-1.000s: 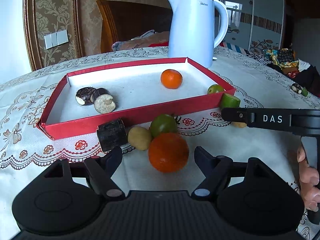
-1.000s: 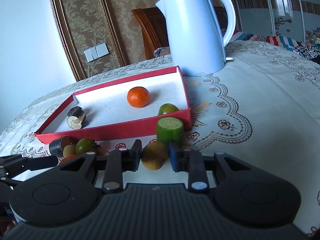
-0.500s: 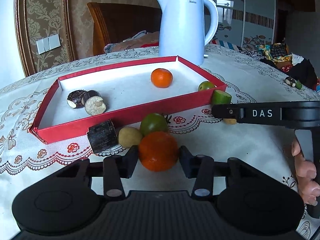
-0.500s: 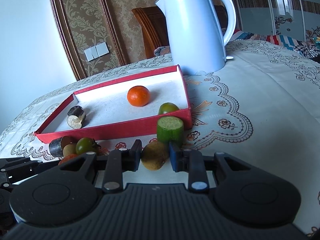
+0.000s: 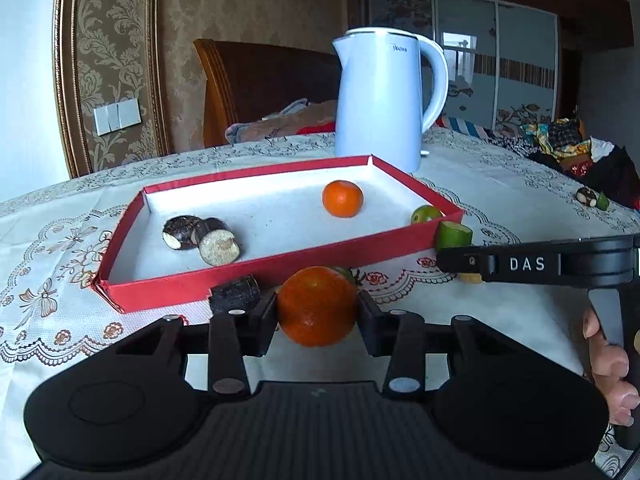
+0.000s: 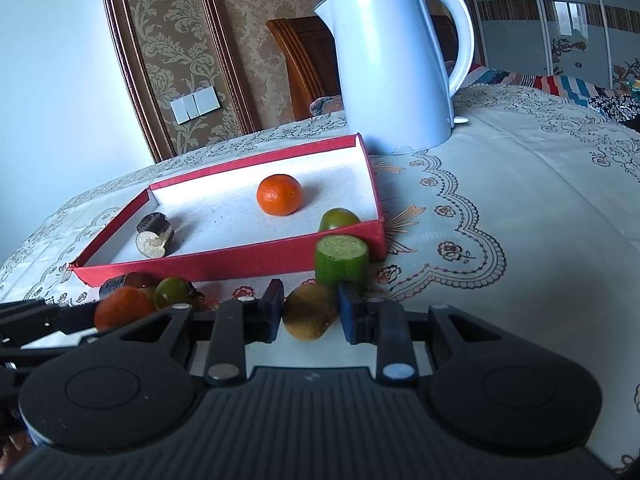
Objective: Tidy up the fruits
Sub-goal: 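Close the left tool on the tangerine while the right tool grasps the kiwi, then lift the tangerine with the left tool while the right tool lifts the kiwi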
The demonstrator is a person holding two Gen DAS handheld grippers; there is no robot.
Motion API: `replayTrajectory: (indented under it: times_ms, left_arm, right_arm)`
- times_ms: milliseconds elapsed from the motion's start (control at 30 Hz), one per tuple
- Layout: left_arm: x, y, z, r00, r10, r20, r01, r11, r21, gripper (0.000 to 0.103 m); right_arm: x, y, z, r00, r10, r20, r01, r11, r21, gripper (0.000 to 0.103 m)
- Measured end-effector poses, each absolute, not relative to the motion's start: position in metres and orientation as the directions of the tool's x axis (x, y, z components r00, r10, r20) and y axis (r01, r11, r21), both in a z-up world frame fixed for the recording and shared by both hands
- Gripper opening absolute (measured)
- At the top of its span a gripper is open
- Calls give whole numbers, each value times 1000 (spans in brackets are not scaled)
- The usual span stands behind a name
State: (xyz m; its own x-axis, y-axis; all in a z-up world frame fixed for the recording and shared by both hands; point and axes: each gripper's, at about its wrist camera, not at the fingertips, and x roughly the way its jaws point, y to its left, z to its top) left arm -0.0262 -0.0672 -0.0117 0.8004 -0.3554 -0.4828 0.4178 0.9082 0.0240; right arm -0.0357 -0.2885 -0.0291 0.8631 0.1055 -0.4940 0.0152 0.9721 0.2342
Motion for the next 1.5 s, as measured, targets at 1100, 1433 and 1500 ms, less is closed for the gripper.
replayTrajectory:
  times_ms: [1100,1433,1500]
  left_arm:
    - [-14,-43,-3,833,-297,-466,309,950,-53,42]
    - [-13,-42,-3,829,-306,-468,315,947,-61,42]
    - [-13,-43,-3,828,-307,-469,318,946,-59,42]
  right_arm:
    - [-73,-279,-16,901,53,-431,-27,997,67,35]
    - [-39,-261,-29,811,136,-568,-110,991,81,35]
    - [-33,-259,-29,807,143,-573,-111,990,91,36]
